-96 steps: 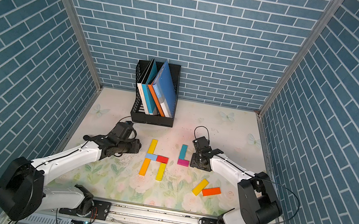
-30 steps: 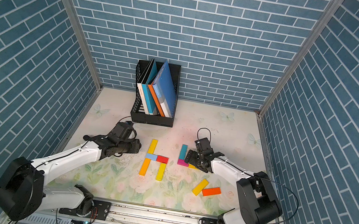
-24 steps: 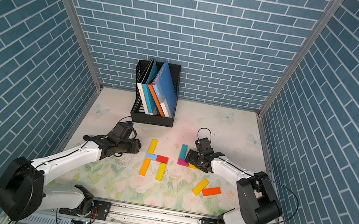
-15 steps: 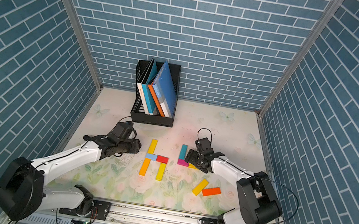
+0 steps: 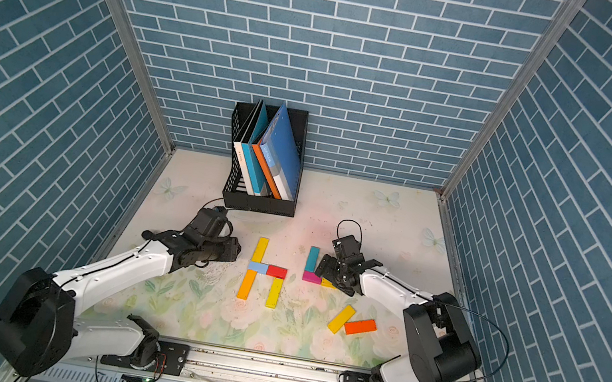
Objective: Assemble the letter h with building blocks
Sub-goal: Assemble the building block at the center of the board, then move the building block to the center of the board.
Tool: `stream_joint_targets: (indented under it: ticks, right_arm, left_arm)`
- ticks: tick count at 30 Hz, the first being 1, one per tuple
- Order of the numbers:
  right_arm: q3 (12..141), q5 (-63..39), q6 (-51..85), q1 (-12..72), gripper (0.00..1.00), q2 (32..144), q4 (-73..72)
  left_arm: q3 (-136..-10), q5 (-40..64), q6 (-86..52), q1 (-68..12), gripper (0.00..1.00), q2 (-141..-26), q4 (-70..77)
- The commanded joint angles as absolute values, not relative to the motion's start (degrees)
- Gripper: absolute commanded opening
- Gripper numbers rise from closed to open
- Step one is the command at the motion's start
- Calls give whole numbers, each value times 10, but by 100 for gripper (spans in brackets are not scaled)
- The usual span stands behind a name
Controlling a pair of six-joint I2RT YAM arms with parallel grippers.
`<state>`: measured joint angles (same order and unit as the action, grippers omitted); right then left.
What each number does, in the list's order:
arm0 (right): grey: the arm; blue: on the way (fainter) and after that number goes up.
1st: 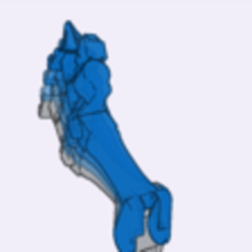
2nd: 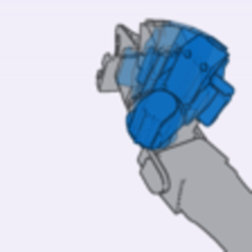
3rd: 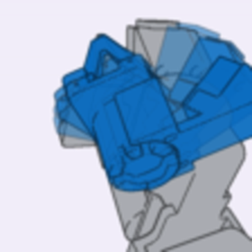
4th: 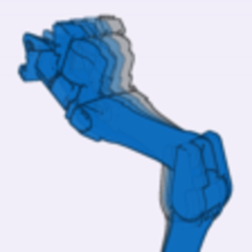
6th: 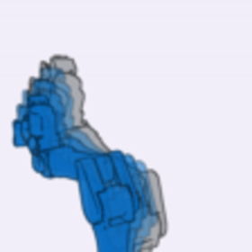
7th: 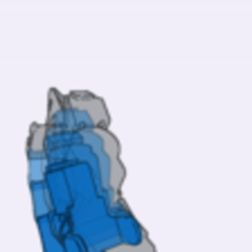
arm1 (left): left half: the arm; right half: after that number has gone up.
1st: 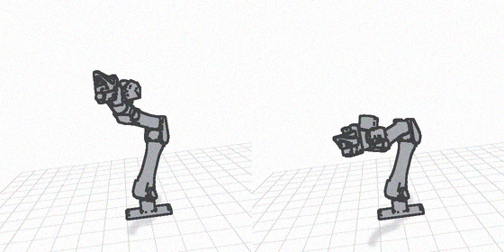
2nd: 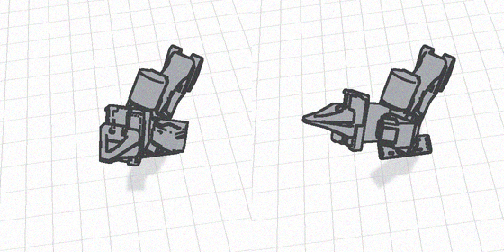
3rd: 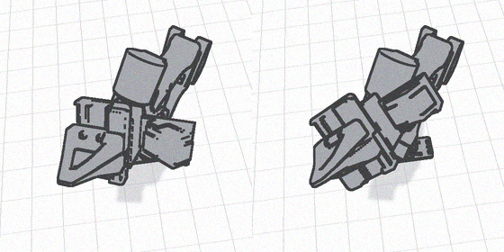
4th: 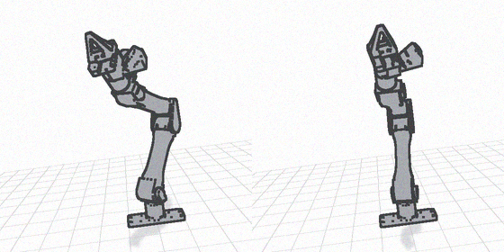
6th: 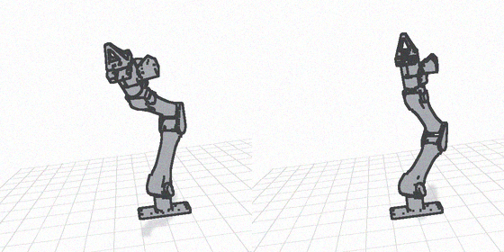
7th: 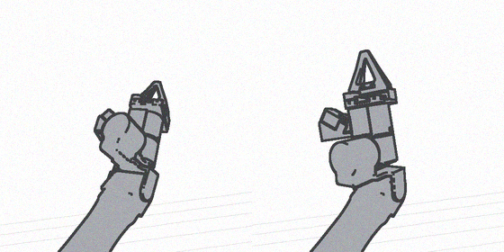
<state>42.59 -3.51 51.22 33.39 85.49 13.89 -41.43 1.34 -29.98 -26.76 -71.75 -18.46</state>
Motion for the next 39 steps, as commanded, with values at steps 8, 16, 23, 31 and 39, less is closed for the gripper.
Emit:
stream_joint_targets:
  ticks: [8, 16, 23, 31, 39]
  right_arm:
    - [438, 20, 539, 338, 90, 806, 217]
    - [417, 69, 574, 380, 84, 721, 344]
    - [383, 63, 629, 446, 79, 691, 370]
    - [367, 66, 691, 467, 64, 716, 385]
    - [357, 84, 691, 466, 64, 749, 389]
  left_arm:
    - [-412, 13, -292, -264, 55, -714, -184]
    - [-411, 18, -293, -265, 55, -715, -182]
    - [-411, 16, -294, -265, 55, -717, -182]
    - [-411, 14, -292, -265, 55, -713, -183]
    - [-411, 18, -292, -265, 55, -712, -183]
